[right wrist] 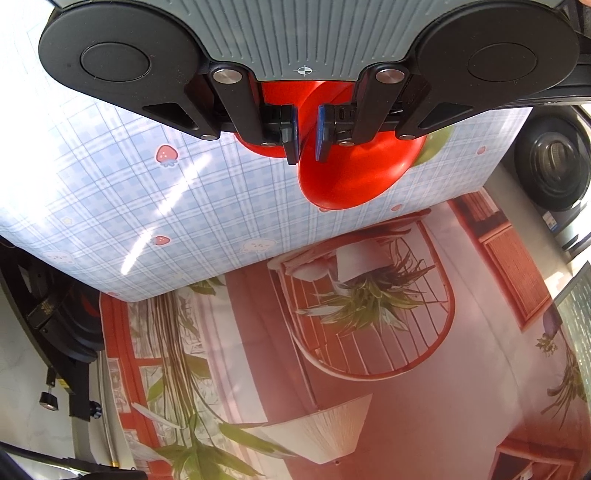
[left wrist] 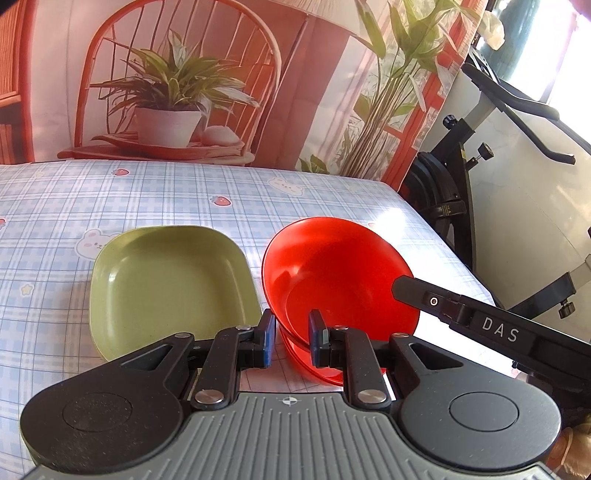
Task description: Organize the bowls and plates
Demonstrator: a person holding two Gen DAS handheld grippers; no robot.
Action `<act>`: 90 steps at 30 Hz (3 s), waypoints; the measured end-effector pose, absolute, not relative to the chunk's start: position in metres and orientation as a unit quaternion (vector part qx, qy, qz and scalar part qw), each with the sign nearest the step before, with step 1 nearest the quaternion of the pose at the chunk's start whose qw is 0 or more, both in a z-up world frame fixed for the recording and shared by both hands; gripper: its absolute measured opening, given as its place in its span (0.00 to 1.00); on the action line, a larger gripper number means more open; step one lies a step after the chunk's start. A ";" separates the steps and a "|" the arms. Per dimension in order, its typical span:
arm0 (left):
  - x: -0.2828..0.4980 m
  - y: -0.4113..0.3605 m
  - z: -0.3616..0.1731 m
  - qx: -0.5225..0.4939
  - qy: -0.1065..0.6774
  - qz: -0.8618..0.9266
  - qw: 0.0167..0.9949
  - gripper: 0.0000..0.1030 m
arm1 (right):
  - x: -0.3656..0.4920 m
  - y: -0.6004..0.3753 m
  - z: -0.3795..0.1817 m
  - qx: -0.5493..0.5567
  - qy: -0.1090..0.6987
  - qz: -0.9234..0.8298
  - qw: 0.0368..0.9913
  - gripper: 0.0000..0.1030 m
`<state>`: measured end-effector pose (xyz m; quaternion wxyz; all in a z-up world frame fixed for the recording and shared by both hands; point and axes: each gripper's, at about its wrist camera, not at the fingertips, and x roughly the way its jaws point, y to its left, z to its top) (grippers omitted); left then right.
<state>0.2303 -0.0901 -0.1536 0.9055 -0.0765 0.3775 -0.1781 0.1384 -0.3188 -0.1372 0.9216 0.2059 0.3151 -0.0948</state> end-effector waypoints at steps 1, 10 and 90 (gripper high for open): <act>0.230 -0.092 -0.154 -0.073 0.377 -0.180 0.906 0.19 | 0.138 -0.320 -0.139 0.207 0.316 -0.097 0.921 0.08; 0.234 -0.109 -0.165 -0.045 0.389 -0.191 0.900 0.19 | 0.132 -0.333 -0.158 0.214 0.323 -0.111 0.915 0.08; 0.250 -0.118 -0.189 -0.054 0.413 -0.199 0.887 0.30 | 0.126 -0.332 -0.192 0.192 0.320 -0.130 0.919 0.13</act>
